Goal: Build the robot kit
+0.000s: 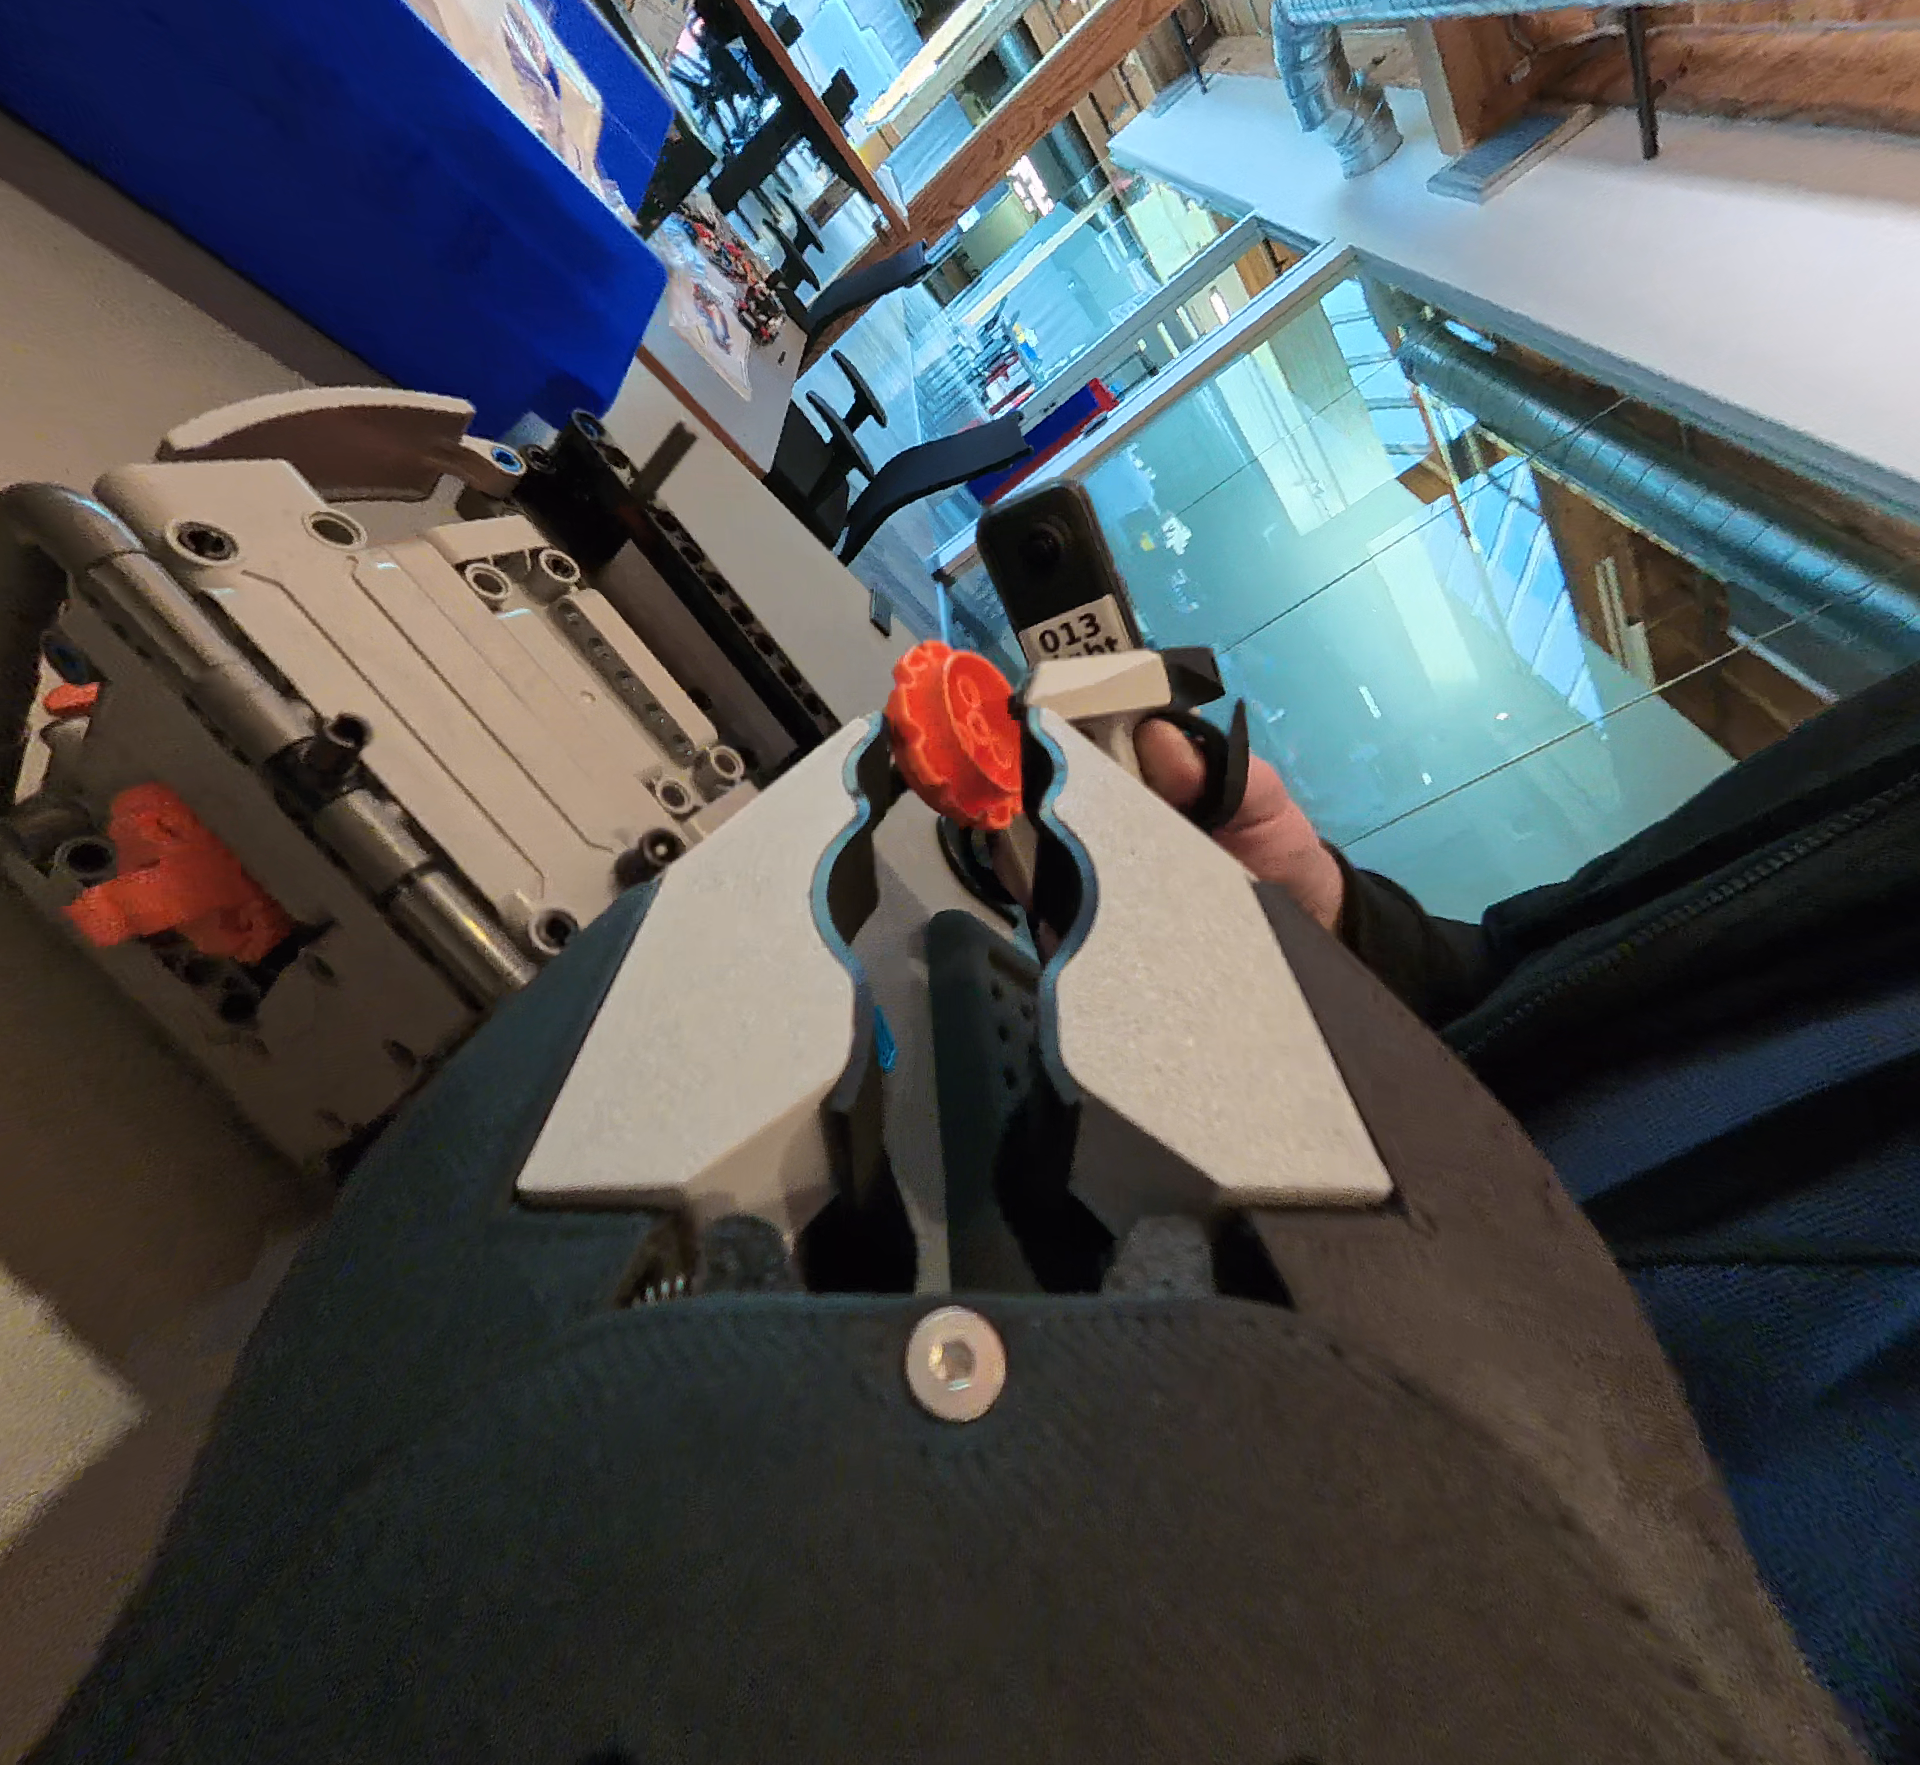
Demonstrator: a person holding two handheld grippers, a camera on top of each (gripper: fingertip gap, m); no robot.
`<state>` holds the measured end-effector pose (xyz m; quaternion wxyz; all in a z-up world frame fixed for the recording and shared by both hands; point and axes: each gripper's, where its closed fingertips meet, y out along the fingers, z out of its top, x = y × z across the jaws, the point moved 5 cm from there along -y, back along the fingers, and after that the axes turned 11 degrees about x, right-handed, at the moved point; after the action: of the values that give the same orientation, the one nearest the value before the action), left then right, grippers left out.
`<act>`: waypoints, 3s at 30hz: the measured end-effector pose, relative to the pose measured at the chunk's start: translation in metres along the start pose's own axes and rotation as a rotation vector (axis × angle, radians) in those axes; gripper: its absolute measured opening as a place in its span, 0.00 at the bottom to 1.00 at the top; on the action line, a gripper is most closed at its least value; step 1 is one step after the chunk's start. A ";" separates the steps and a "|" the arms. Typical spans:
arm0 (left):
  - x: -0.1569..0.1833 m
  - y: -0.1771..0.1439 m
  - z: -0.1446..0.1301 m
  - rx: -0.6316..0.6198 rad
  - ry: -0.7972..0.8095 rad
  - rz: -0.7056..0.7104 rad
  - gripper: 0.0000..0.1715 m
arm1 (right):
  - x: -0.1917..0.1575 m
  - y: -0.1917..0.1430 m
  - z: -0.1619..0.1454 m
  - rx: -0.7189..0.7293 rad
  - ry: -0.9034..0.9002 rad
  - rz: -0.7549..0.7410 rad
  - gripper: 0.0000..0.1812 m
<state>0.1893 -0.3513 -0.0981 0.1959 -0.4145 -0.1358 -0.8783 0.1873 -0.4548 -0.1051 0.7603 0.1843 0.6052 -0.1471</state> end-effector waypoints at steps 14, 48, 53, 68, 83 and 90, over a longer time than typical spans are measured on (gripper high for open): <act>0.016 0.015 -0.014 -0.112 0.898 0.141 0.30 | 0.000 0.000 0.001 -0.022 0.035 0.001 0.07; 0.017 0.017 -0.013 -0.151 0.860 0.137 0.23 | -0.014 0.004 0.020 -0.227 -0.664 -0.142 0.00; 0.019 0.017 -0.014 -0.135 0.867 0.148 0.23 | -0.011 0.002 0.017 -0.231 -0.713 -0.179 0.00; 0.015 0.016 -0.017 -0.044 0.858 0.110 0.23 | -0.021 0.003 0.011 -0.209 -1.103 -0.248 0.00; 0.017 0.020 -0.017 -0.069 0.890 0.092 0.23 | -0.031 0.009 0.005 -0.360 -1.275 -0.167 0.00; 0.016 0.020 -0.017 -0.069 0.889 0.088 0.23 | -0.027 0.010 0.002 -0.383 -1.287 -0.173 0.00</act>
<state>0.1777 -0.3797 -0.0946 0.2583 -0.0086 0.0084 -0.9660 0.1878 -0.4470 -0.0774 0.9739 -0.1273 0.0596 -0.1782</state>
